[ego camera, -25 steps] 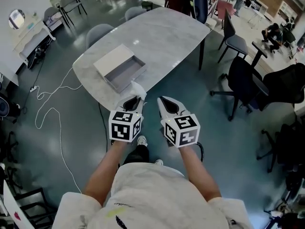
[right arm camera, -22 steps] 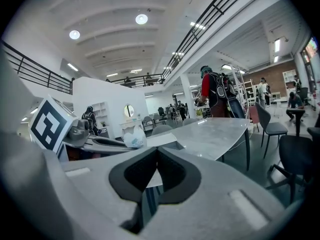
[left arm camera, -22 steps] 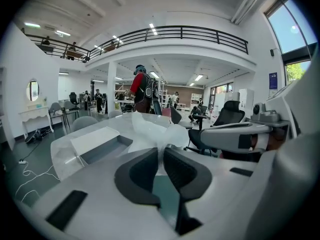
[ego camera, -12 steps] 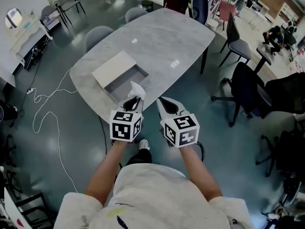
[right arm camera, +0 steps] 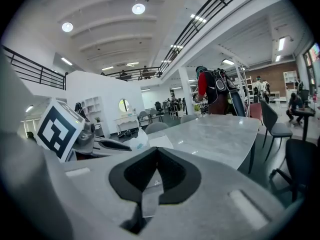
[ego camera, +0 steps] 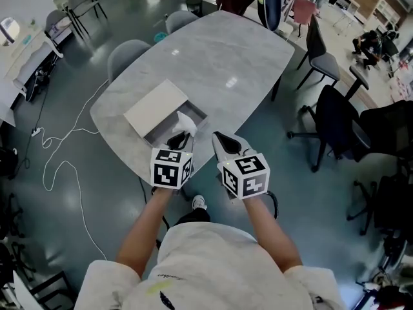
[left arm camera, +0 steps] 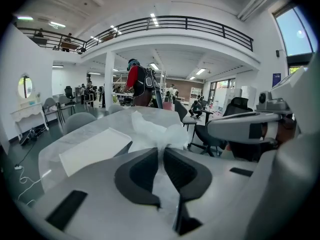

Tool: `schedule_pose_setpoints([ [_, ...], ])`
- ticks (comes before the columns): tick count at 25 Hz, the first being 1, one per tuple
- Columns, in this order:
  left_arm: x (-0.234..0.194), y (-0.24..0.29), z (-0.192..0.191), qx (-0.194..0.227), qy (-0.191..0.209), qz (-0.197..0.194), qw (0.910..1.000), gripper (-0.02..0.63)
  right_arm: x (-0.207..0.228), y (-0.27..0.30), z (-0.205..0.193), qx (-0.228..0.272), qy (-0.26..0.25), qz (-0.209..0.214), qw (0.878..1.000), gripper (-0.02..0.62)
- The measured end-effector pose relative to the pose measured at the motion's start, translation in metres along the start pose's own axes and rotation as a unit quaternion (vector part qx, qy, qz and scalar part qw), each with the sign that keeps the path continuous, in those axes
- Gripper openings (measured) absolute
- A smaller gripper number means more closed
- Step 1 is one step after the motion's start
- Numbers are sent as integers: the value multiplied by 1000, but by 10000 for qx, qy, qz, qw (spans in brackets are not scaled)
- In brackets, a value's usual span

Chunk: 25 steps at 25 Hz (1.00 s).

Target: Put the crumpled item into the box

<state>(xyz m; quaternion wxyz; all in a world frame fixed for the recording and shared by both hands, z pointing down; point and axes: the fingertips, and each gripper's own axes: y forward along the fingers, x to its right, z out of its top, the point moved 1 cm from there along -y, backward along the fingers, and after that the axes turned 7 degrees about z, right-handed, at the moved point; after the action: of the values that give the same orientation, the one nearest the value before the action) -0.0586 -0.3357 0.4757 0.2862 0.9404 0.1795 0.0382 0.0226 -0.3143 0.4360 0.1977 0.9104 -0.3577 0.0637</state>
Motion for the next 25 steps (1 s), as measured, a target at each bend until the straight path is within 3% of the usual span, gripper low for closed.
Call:
schedule_pose_setpoints([
  [13,-36,71,-15,-702,336,-206,9968,37,35,51,11,-171,123,-252,9995,5],
  [25,-50,120,-39,-1362,752,-433,9869,38,61,88,9,-333,263,-306,9986,5],
])
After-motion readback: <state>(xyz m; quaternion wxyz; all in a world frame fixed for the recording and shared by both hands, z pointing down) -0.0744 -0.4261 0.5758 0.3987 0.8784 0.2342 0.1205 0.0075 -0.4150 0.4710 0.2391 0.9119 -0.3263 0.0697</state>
